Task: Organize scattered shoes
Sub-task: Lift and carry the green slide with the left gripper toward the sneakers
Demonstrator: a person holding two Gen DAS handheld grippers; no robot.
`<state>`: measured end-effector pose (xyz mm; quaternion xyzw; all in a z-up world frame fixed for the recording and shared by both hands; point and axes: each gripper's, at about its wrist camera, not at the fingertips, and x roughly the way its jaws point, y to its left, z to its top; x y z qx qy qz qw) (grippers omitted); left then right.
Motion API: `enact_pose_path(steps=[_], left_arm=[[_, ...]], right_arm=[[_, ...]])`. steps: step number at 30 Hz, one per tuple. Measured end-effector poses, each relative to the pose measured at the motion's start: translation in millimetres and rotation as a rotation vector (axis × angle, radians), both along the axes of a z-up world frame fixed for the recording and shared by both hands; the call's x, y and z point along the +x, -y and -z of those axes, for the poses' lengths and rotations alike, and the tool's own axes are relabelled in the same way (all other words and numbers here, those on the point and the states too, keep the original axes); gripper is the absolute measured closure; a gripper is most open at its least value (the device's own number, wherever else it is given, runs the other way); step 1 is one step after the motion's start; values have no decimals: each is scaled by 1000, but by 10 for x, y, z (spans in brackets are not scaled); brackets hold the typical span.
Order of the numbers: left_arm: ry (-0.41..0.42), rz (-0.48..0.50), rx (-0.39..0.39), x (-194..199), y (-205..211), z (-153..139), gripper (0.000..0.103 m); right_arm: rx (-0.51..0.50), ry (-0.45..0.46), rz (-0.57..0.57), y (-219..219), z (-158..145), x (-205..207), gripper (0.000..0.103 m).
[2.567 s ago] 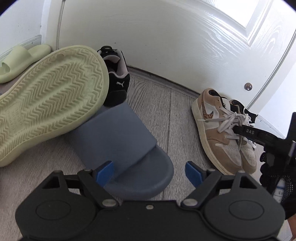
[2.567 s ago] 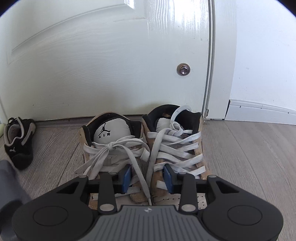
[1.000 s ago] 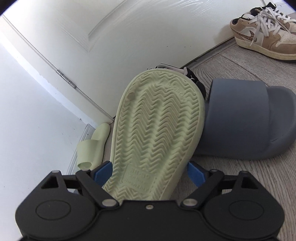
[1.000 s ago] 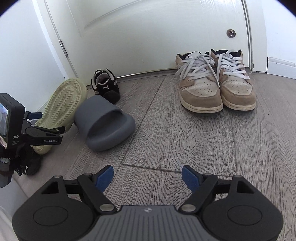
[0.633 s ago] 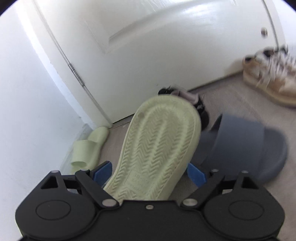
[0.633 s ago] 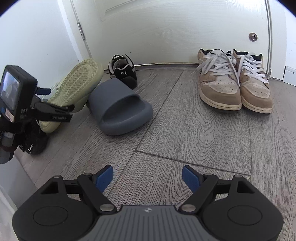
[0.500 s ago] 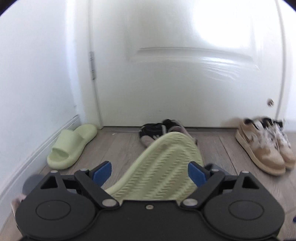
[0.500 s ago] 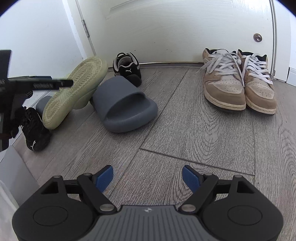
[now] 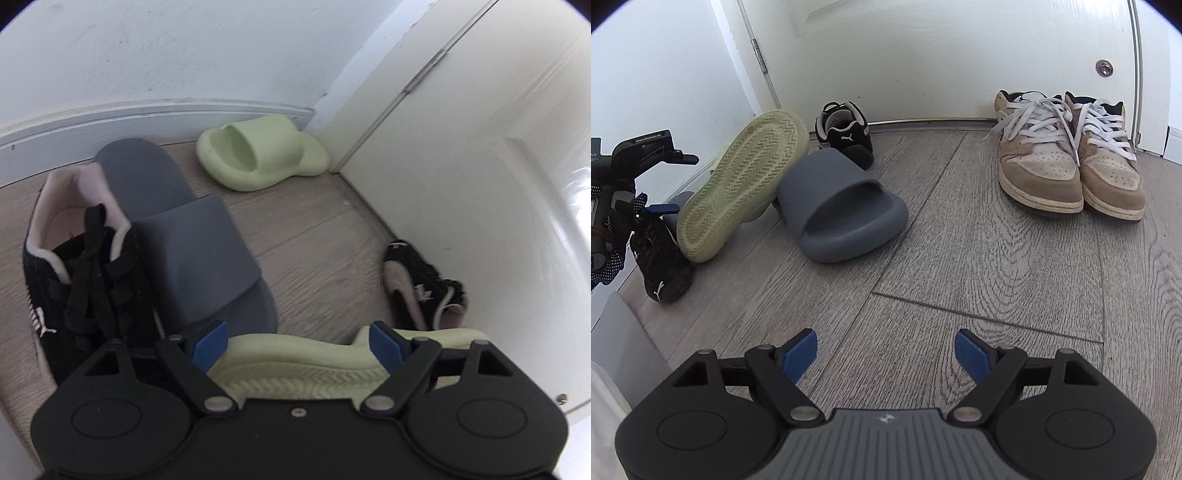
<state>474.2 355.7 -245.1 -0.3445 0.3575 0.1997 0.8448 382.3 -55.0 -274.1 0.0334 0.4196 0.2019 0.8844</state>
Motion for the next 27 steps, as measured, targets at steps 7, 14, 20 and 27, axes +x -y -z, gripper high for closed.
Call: enact_pose_path(steps=[7, 14, 20, 27], left_arm=[[-50, 148, 95, 27, 236, -98, 22], [3, 487, 81, -32, 848, -190, 41], [99, 467, 498, -98, 1151, -437, 19], [35, 682, 357, 264, 720, -88, 8]], right_arm=[[5, 3, 5, 0, -19, -8, 20], [16, 12, 26, 48, -76, -6, 20], [37, 19, 43, 103, -137, -18, 20], [49, 10, 37, 157, -147, -15, 20]])
